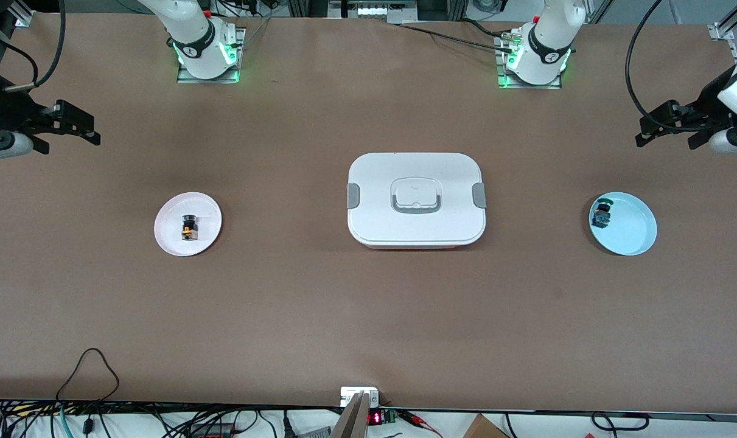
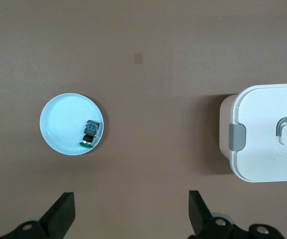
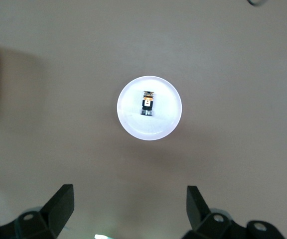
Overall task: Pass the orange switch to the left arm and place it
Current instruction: 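Move the right gripper toward the white plate with the orange switch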
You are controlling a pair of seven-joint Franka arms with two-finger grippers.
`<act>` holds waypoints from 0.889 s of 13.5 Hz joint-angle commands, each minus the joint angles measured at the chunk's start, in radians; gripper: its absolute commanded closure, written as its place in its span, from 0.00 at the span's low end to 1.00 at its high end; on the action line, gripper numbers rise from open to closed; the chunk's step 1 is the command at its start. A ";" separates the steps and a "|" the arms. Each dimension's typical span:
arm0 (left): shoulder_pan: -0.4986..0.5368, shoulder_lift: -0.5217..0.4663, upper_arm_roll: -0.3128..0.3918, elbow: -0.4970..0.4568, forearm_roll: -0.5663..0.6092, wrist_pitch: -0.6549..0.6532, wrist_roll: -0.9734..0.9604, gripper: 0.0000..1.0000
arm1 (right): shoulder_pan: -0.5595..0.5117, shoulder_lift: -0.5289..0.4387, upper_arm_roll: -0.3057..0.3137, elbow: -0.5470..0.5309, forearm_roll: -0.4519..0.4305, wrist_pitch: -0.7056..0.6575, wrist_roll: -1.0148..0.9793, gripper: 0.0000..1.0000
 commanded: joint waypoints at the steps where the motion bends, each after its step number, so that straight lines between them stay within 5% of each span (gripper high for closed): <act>1: 0.004 0.000 -0.002 0.010 0.019 -0.002 0.006 0.00 | -0.014 0.003 0.015 0.018 -0.018 -0.021 -0.340 0.00; 7: 0.004 0.002 -0.002 0.010 0.021 -0.002 0.006 0.00 | -0.019 0.013 0.012 0.028 -0.050 -0.020 -1.093 0.00; 12: 0.004 0.002 -0.002 0.010 0.019 -0.002 0.006 0.00 | -0.005 0.008 0.025 0.040 -0.114 -0.020 -1.232 0.00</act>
